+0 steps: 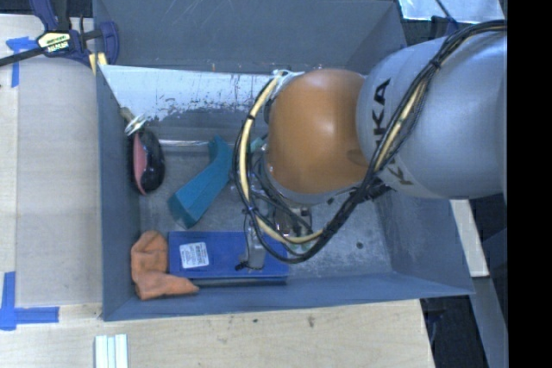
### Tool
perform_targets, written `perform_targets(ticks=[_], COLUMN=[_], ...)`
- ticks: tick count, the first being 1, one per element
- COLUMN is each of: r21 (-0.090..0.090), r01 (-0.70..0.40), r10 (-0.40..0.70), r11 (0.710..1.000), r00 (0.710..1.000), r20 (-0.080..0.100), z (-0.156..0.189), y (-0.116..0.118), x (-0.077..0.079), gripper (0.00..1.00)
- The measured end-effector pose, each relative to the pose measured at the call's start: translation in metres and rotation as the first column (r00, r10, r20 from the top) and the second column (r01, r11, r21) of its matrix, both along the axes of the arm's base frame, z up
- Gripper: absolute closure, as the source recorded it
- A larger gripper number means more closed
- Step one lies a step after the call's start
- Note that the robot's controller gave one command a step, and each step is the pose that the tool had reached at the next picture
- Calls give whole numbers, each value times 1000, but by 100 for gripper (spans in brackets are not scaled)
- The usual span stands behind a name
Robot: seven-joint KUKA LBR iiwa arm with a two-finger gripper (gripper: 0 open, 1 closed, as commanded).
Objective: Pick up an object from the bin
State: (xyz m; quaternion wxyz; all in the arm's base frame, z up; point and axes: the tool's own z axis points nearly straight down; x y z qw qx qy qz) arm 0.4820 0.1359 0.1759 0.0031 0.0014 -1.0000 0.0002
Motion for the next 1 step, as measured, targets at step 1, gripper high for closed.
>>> perform_targets(ticks=[1], r21=[1], r01=[3], r10=[-3], r11=[1000], r00=[1000], r20=[8], z=[4], y=[-1], x=[2], gripper=[0])
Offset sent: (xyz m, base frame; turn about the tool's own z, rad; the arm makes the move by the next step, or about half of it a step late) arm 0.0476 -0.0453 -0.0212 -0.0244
